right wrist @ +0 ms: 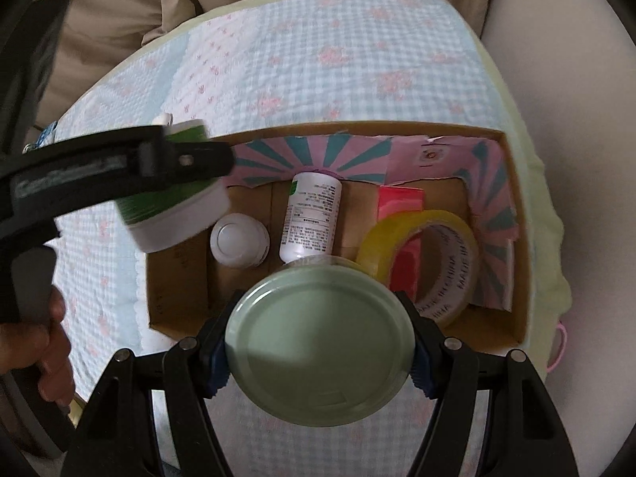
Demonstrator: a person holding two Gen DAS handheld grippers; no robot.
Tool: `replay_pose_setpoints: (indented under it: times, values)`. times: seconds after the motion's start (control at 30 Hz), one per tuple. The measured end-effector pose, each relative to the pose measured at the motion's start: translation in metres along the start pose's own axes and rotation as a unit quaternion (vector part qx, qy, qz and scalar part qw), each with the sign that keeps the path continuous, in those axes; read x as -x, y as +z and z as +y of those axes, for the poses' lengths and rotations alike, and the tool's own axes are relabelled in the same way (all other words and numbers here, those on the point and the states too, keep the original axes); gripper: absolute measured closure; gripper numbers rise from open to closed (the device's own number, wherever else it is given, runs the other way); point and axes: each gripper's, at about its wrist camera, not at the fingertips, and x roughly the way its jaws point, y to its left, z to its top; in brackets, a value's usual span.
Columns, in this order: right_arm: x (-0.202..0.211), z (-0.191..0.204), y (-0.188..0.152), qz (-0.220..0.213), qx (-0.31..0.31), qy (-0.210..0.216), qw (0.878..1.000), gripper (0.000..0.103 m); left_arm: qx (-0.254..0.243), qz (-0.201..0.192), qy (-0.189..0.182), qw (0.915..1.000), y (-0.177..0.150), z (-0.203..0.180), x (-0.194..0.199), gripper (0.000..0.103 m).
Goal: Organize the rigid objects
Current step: 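Release the green-labelled jar with the left tool while the right releases the pale green jar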
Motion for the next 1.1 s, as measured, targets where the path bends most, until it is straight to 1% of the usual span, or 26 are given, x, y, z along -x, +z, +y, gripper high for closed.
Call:
replay_pose_setpoints:
  times: [0.13,0.23,0.3,0.33,0.37,0.4,0.43,0.47,0.5,0.53,0.6,0.63,0.77,0.97,1.1]
  values:
    - [-0.019,0.001,0.000,0.008,-0.002,0.008,1.000,0.036,-0.040,0.038,0.017,0.9983,0.000,-0.005,-0.026,0.035]
    - [-0.026,0.006,-0.003,0.003,0.007,0.009,1.000,0.036,-0.068,0.050,0.032,0.9959,0.001,-0.010,-0.031,0.035]
    - [-0.028,0.011,-0.004,-0.002,0.020,0.002,1.000,0.036,-0.088,0.054,0.058,0.9929,0.005,-0.015,-0.031,0.034]
    - [-0.029,0.012,-0.005,-0.003,0.025,0.000,1.000,0.036,-0.104,0.044,0.069,0.9912,0.007,-0.018,-0.025,0.027]
    - [-0.031,0.014,-0.005,-0.006,0.033,0.001,0.999,0.036,-0.115,0.033,0.069,0.9904,0.009,-0.020,-0.019,0.001]
    - [-0.032,0.016,-0.006,-0.006,0.036,0.000,0.999,0.033,-0.123,0.020,0.067,0.9899,0.011,-0.021,-0.012,0.001]
    - [-0.033,0.017,-0.007,-0.004,0.038,-0.001,0.999,0.017,-0.132,0.012,0.071,0.9887,0.015,-0.022,-0.009,0.000]
    - [-0.032,0.017,-0.008,-0.007,0.042,0.004,0.999,0.005,-0.138,0.008,0.074,0.9876,0.017,-0.022,-0.006,0.000]
    - [-0.030,0.017,-0.008,-0.013,0.043,0.009,0.999,0.000,-0.144,0.006,0.080,0.9864,0.018,-0.019,-0.002,0.000]
    - [-0.024,0.016,-0.010,-0.030,0.044,0.019,0.998,0.000,-0.144,0.005,0.082,0.9861,0.018,-0.017,0.000,0.000]
    - [-0.015,0.013,-0.013,-0.059,0.037,0.012,0.998,0.000,-0.135,0.006,0.082,0.9874,0.018,-0.009,0.004,0.000]
    - [-0.011,0.010,-0.015,-0.065,0.030,0.012,0.997,0.000,-0.126,0.006,0.081,0.9887,0.018,-0.004,0.006,0.000]
    - [-0.010,0.004,-0.019,-0.049,0.017,0.009,0.999,0.000,-0.100,0.007,0.073,0.9922,0.015,0.006,0.012,0.000]
    - [0.003,0.003,-0.023,-0.061,0.011,-0.004,0.998,0.000,-0.098,-0.009,0.072,0.9926,0.005,0.005,0.032,0.000]
    - [0.011,0.006,-0.026,-0.066,0.004,-0.004,0.998,0.000,-0.095,-0.027,0.067,0.9929,-0.002,0.004,0.053,0.000]
